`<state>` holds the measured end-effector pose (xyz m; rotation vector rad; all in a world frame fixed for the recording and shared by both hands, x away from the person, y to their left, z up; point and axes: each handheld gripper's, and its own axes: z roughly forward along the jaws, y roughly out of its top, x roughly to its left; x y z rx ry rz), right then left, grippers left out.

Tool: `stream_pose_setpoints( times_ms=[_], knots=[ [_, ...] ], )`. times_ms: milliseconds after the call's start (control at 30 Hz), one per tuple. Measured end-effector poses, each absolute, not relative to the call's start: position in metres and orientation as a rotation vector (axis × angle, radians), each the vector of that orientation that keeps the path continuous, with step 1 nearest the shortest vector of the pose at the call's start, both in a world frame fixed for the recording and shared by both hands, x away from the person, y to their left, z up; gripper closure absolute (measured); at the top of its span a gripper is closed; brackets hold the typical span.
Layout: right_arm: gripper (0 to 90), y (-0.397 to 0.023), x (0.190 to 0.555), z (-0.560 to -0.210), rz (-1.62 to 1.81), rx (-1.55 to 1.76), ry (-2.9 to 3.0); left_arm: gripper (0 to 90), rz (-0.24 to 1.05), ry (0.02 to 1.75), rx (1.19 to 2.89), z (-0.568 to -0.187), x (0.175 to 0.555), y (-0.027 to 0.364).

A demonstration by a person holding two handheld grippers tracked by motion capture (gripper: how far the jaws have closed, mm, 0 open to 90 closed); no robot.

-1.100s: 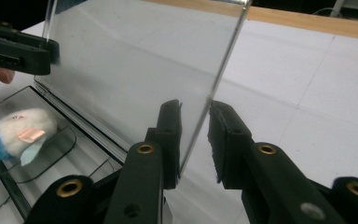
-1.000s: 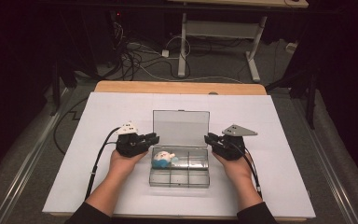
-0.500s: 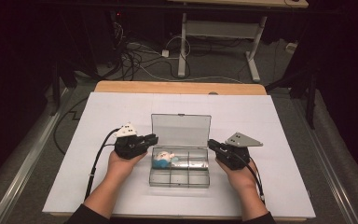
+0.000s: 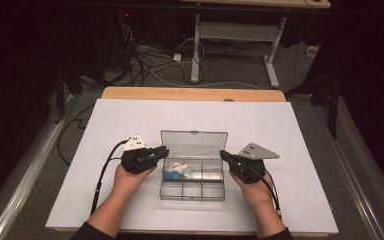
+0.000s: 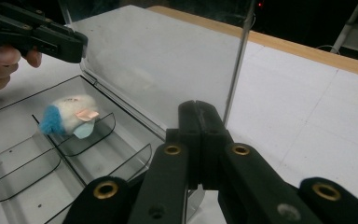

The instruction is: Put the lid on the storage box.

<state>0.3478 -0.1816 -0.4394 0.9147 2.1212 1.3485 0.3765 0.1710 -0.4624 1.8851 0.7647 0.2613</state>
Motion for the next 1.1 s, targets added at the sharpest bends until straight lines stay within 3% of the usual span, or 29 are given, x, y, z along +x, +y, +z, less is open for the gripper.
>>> stream_pose_setpoints(
  times_ms=[500, 800, 1000, 1100],
  knots=[
    [90.0, -0.179, 0.347, -0.438, 1.338, 0.905, 2.127, 73.0, 0.276, 0.773, 1.904, -0.462, 0.37, 0.172],
    [90.0, -0.18, 0.342, -0.438, 1.333, 0.897, 2.136, 61.3, 0.29, 0.815, 1.92, -0.461, 0.35, 0.179],
    [90.0, -0.18, 0.336, -0.438, 1.321, 0.883, 2.153, 65.2, 0.257, 0.818, 1.926, -0.46, 0.331, 0.182],
    [90.0, -0.179, 0.331, -0.441, 1.31, 0.878, 2.166, 72.7, 0.217, 0.801, 1.92, -0.463, 0.326, 0.182]
  ],
)
